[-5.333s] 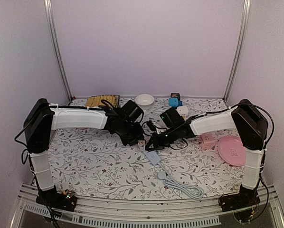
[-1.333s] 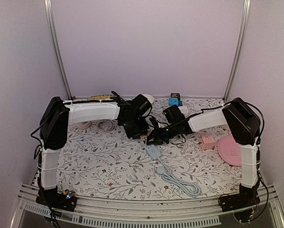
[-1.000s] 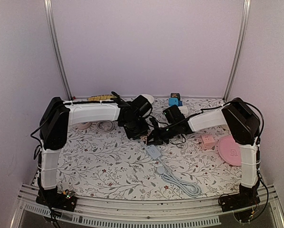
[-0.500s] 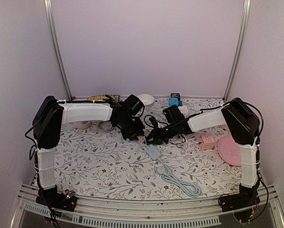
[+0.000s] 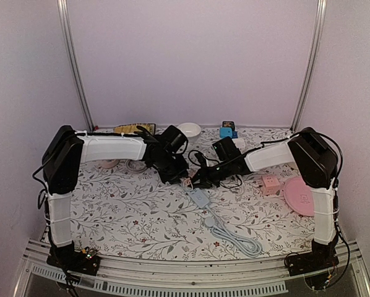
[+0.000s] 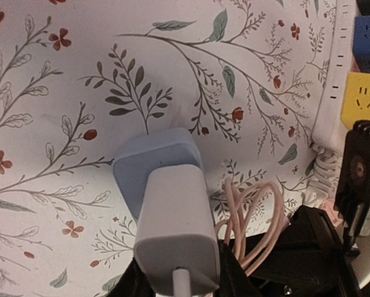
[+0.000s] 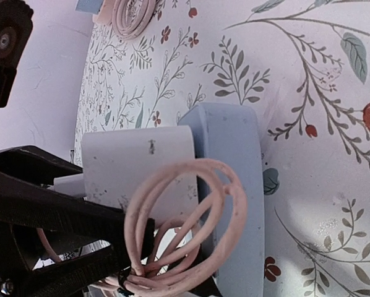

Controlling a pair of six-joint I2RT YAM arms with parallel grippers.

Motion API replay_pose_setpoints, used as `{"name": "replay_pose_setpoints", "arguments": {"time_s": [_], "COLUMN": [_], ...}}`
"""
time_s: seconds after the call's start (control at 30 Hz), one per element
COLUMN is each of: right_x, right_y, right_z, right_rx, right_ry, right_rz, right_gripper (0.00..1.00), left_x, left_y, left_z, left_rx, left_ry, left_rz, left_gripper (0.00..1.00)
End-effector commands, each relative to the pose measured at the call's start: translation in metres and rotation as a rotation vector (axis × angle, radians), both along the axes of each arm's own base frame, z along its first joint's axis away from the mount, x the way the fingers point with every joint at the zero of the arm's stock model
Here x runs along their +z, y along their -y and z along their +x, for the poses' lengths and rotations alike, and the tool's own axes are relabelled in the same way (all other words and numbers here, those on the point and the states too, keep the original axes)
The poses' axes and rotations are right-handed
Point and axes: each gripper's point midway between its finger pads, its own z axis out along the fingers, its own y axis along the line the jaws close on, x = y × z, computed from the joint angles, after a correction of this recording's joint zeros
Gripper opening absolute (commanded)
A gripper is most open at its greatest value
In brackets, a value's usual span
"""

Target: Pull the plug off the socket

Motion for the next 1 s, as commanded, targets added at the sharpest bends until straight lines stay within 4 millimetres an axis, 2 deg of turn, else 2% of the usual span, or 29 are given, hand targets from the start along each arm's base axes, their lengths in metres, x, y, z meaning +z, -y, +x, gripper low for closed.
{"name": "replay_pose_setpoints", "arguments": {"time_s": [0.0,0.23,0.4,0.53,0.6,0.7,0.8,0.83,0.97], "right_x": [-0.106,-0.108,-0.111,-0.111,-0.110,-0.107,-0.088,-0.080,-0.037], "right_y": [0.080,0.081,0.083,0.082,0.082,0.081,0.075,0.073,0.065], "right_z": [-0.004,-0.004,-0.006,-0.006,-0.005,-0.004,0.003,0.007,0.022], "right_rx": [-0.161,-0.160,-0.158,-0.157,-0.158,-0.155,-0.151,-0.148,-0.146], "right_ry": [-0.128,-0.126,-0.133,-0.134,-0.134,-0.128,-0.084,-0.063,0.040], "right_rz": [-0.380,-0.388,-0.394,-0.392,-0.391,-0.384,-0.357,-0.348,-0.300], "right_gripper": [0.02,0.02,0.02,0.02,0.02,0.02,0.02,0.02,0.02], "left_x": [0.018,0.021,0.035,0.041,0.031,0.031,0.026,0.038,0.044], "left_y": [-0.018,-0.034,-0.024,-0.008,-0.004,-0.004,-0.014,-0.018,-0.033], "left_z": [-0.015,-0.005,0.000,-0.006,-0.011,-0.014,-0.018,-0.019,-0.021], "left_rx": [-0.024,0.000,-0.037,-0.087,-0.105,-0.101,-0.078,-0.070,-0.048], "left_ry": [-0.054,-0.052,0.015,0.051,0.039,0.041,0.034,0.056,0.076], "left_rz": [-0.078,-0.108,-0.072,-0.013,0.041,0.059,0.081,0.069,0.067], "left_gripper": [0.00,0.00,0.00,0.00,0.00,0.00,0.00,0.00,0.00]}}
